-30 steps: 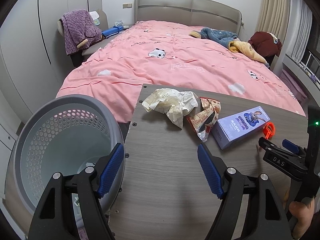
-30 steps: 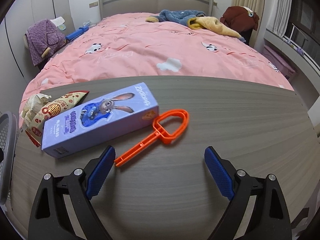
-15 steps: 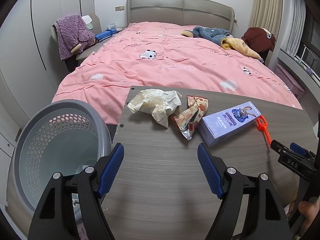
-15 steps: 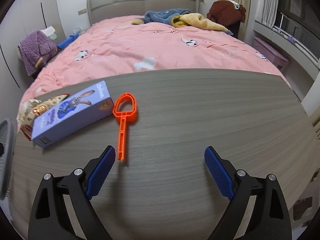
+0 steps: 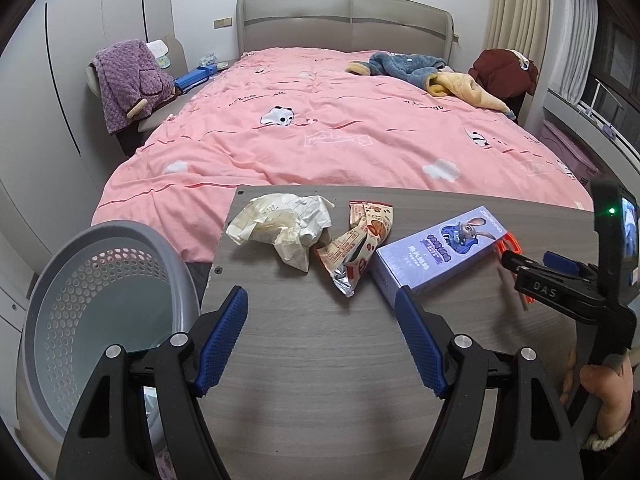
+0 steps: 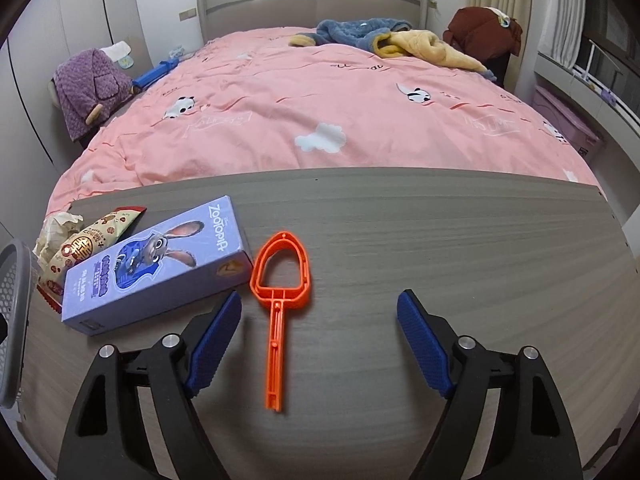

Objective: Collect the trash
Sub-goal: 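Move the right tool to the orange plastic handle and close on it, then lift the orange handle with the right tool, then close the left tool on the purple Zootopia box while the right tool holds the handle, then carry the purple box and orange handle over the grey basket, then open both tools to drop the box and handle into the basket, then move both open tools back over the table toward the wrapper and paper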

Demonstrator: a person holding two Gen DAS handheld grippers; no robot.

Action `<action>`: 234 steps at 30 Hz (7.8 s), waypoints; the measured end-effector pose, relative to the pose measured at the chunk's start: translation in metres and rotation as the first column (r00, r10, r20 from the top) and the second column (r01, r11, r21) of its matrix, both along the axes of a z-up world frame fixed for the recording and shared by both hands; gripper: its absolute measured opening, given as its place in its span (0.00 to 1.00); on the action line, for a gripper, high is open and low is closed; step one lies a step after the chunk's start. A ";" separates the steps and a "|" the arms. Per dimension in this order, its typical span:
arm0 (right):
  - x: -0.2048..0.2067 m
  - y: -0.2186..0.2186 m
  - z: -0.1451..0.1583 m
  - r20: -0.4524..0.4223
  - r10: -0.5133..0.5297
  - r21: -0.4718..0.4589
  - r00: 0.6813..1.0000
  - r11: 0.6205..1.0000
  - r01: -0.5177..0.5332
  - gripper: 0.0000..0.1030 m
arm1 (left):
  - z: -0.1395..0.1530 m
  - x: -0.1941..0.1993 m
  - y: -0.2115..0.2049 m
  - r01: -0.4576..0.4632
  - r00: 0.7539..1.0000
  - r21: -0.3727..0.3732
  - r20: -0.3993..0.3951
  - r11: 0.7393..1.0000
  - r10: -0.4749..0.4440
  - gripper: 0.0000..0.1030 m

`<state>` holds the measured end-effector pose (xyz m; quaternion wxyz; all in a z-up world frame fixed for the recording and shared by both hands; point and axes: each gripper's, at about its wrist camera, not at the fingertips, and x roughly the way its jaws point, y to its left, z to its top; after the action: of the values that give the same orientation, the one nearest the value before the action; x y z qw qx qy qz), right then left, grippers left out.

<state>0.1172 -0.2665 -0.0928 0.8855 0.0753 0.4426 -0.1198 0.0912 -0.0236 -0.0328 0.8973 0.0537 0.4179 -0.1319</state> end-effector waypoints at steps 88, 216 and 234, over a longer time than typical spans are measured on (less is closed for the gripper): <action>-0.092 -0.062 0.048 0.236 -0.007 0.254 0.972 0.966 -0.054 0.31 | -0.021 -0.008 -0.148 0.304 0.948 0.113 -0.136 0.946 -0.288 0.71; 0.001 0.305 0.070 0.198 0.654 0.206 0.730 0.700 -0.684 0.68 | -0.004 -0.034 0.246 -0.488 0.873 0.003 -0.008 0.873 0.488 0.65; -0.024 0.254 0.073 0.237 0.586 0.211 0.775 0.747 -0.630 0.90 | 0.009 -0.045 0.212 -0.457 0.890 0.029 0.026 0.889 0.456 0.75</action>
<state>0.0928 -0.0127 -0.0197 0.8879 0.0594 0.3845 0.2456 0.0457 0.1883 -0.0237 0.9060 -0.0293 0.4125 0.0902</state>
